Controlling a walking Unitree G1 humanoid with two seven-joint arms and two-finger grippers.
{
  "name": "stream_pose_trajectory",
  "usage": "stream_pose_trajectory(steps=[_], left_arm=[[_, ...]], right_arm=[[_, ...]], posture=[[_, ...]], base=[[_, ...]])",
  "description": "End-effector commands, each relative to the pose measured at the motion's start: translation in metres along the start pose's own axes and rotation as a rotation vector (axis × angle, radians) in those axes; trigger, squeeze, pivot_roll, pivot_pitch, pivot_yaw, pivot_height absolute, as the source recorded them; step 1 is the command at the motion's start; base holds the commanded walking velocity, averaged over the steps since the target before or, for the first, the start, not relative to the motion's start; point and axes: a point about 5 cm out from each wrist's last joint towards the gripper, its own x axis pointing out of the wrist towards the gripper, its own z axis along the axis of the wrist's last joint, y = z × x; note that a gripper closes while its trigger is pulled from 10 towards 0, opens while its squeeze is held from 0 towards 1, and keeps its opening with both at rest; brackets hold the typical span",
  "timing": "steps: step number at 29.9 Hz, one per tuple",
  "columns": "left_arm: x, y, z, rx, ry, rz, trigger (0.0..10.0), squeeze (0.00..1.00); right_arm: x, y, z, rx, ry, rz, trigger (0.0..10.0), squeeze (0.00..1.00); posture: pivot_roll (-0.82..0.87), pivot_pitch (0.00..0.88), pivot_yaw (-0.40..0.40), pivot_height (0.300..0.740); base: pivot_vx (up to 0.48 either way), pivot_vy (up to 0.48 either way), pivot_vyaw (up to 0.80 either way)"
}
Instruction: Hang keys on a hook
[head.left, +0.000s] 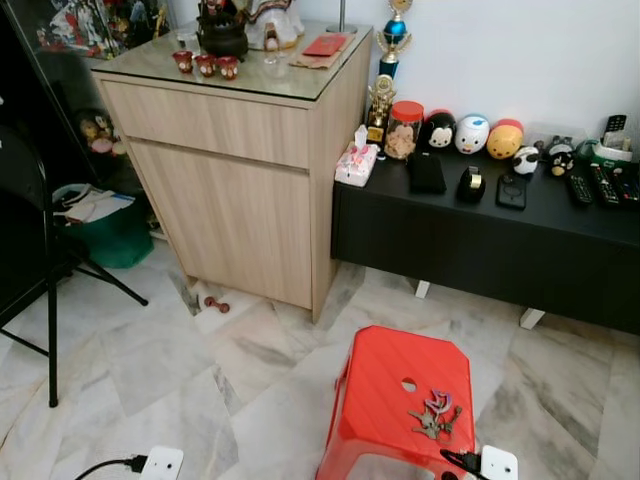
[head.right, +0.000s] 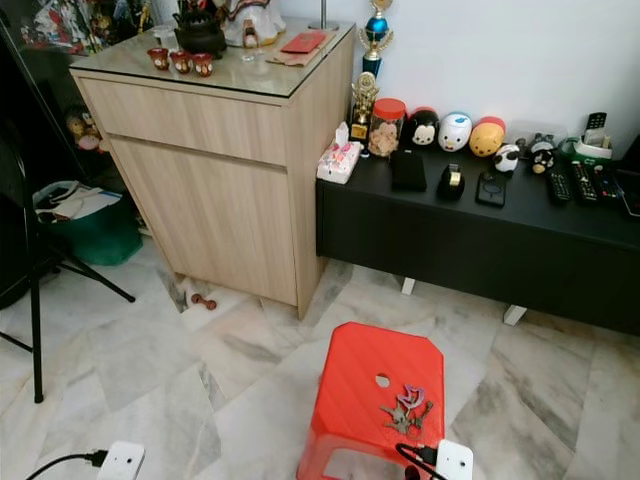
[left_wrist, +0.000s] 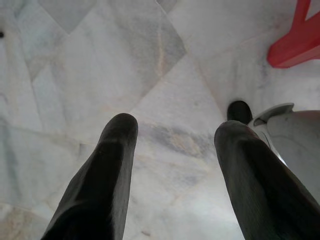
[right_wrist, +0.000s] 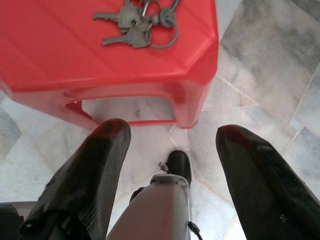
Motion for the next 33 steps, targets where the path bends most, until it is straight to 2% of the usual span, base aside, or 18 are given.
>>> stream_pose_trajectory(steps=[1,17,22,28,33], left_arm=[[-0.0008,0.0017,-0.0037,0.000,0.014,0.002,10.0,0.00],[-0.0009,0.0016,-0.0040,0.000,0.014,0.001,10.0,0.00],[-0.0010,0.0018,-0.0041,-0.003,0.014,0.001,10.0,0.00],[-0.0009,0.0018,-0.0040,-0.004,0.014,0.001,10.0,0.00],[-0.0009,0.0016,-0.0034,0.000,0.010,0.000,10.0,0.00]], right_arm=[[-0.0003,-0.0014,-0.0007,0.006,0.003,-0.006,10.0,0.00],[-0.0004,-0.0016,-0.0013,0.006,0.006,-0.003,10.0,0.00],[-0.0004,-0.0012,-0.0014,0.005,0.008,0.000,10.0,0.00],[-0.0004,-0.0012,-0.0013,0.005,0.007,0.000,10.0,0.00],[-0.0003,-0.0012,-0.0010,0.005,0.007,0.002,10.0,0.00]], posture=[[0.07,0.000,-0.003,0.740],[0.07,0.000,-0.004,0.740],[0.07,0.000,-0.004,0.740],[0.07,0.000,-0.003,0.740],[0.07,0.000,-0.003,0.740]], base=[[0.000,0.285,0.00],[0.000,0.282,0.00],[0.000,0.000,0.00],[0.000,0.343,0.00],[0.000,0.000,0.00]])
